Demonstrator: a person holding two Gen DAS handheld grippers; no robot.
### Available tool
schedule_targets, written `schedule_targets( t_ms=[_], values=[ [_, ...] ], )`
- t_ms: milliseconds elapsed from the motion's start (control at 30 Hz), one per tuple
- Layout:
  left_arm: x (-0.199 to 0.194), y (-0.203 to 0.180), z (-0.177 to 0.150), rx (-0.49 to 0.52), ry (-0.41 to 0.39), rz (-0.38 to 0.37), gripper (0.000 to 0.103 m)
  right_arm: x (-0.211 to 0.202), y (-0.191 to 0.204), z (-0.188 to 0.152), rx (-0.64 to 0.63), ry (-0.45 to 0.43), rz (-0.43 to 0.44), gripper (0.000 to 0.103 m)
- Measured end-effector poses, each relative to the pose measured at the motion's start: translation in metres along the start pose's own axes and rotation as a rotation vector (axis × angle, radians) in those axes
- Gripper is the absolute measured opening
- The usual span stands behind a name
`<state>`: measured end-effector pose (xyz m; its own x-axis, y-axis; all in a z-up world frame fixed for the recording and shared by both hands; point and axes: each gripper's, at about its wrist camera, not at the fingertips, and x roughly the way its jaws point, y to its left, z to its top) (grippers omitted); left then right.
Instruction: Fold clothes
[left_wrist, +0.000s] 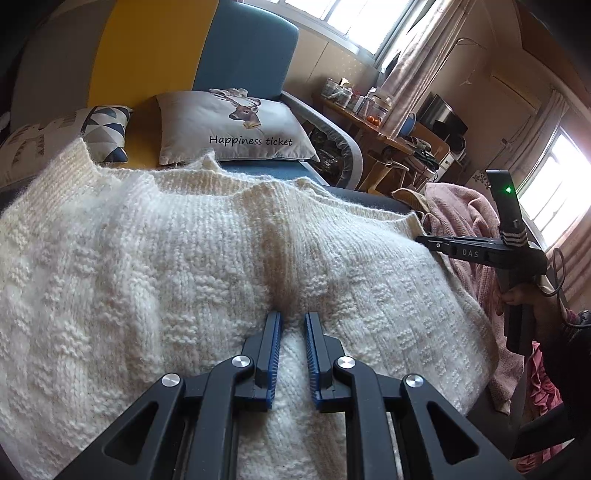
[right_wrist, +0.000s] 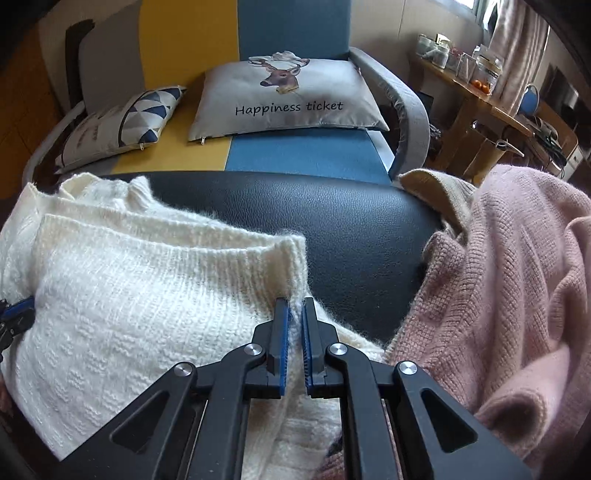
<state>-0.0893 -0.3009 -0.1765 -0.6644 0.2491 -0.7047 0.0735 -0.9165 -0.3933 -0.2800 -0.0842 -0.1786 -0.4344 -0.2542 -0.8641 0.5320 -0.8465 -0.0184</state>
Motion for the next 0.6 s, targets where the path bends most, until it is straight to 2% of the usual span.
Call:
schedule_targets(
  t_ms=[100, 167, 267, 433, 500, 533, 600],
  values=[
    [0.000, -0.002, -0.001, 0.001, 0.000, 0.006, 0.014, -0.013, -0.002, 0.001, 0.026, -0.021, 0.061, 0.011],
    [0.000, -0.002, -0.001, -0.001, -0.001, 0.007, 0.014, -0.029, -0.002, -0.006, 0.040, -0.042, 0.065, 0.012],
    [0.000, -0.002, 0.000, -0.007, -0.001, 0.006, 0.014, -0.039, -0.005, -0.025, 0.063, -0.006, 0.089, 0.015],
    [0.000, -0.002, 0.000, -0.016, -0.002, 0.013, 0.014, -0.035, 0.005, -0.057, 0.020, 0.041, 0.085, 0.015],
    [0.000, -0.003, 0.000, -0.016, -0.002, 0.019, 0.014, -0.036, 0.007, -0.063, 0.003, 0.028, 0.059, 0.008],
    [0.000, -0.003, 0.000, -0.018, -0.001, 0.022, 0.014, -0.036, 0.008, -0.066, -0.005, 0.022, 0.046, 0.007],
    [0.000, -0.003, 0.000, -0.016, -0.001, 0.026, 0.014, -0.043, 0.001, -0.072, 0.029, 0.012, 0.069, 0.003]
  ],
)
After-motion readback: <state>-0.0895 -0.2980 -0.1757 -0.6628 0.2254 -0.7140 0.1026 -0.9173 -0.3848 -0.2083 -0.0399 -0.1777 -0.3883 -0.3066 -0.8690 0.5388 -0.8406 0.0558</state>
